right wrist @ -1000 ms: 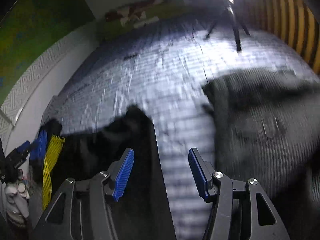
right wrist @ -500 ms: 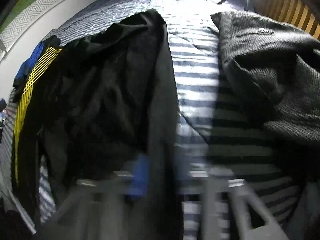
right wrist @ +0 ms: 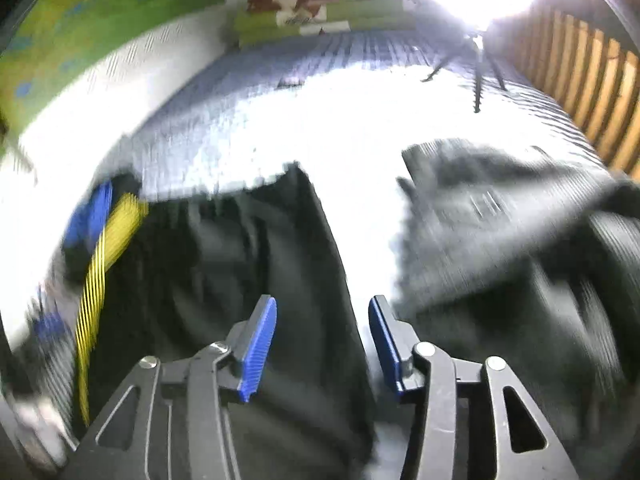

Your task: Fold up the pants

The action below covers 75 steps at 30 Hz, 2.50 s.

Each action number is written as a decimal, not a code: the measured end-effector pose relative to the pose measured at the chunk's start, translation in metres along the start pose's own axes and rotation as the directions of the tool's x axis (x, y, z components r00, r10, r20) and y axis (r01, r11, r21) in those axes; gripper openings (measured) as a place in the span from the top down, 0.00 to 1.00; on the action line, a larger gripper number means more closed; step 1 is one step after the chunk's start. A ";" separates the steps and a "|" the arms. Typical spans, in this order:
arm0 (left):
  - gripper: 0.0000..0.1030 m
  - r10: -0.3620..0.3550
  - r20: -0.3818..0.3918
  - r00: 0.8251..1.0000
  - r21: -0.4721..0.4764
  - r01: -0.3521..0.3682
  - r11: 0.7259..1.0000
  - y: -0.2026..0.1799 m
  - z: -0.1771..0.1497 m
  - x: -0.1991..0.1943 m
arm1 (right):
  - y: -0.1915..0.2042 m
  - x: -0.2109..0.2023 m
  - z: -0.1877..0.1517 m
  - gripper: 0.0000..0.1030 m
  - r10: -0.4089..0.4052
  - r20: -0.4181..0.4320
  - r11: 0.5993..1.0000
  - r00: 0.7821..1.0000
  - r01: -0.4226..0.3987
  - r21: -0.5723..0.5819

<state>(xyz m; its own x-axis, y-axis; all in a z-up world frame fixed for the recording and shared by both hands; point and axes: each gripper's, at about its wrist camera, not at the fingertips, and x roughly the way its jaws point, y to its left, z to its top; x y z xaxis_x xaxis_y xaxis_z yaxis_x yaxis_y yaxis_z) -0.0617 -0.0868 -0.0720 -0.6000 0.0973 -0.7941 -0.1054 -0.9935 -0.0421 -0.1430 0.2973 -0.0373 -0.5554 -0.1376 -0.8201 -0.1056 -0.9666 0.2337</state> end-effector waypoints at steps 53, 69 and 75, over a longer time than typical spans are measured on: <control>0.42 -0.112 0.006 0.994 0.197 0.109 0.974 -0.095 -0.055 -0.062 | -0.034 -0.068 -0.207 0.61 -0.109 -0.152 0.994 0.982 0.104 -0.038; 0.53 -0.347 -0.278 0.896 0.094 0.385 0.918 -0.242 -0.144 -0.022 | -0.052 -0.050 -0.213 0.62 -0.048 -0.199 0.999 0.979 0.045 -0.021; 0.97 -0.334 -0.279 0.900 0.062 0.364 0.929 -0.240 -0.139 -0.026 | -0.052 -0.054 -0.214 0.98 0.060 -0.215 0.998 0.975 -0.056 0.025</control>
<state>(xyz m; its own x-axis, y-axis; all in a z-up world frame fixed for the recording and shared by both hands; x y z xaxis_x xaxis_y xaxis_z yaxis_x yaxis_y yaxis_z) 0.0894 0.1412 -0.1256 -0.2841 0.4033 -0.8699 -0.3656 -0.8843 -0.2906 0.0689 0.3092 -0.1168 -0.3708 -0.2390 -0.8974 -0.0950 -0.9515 0.2926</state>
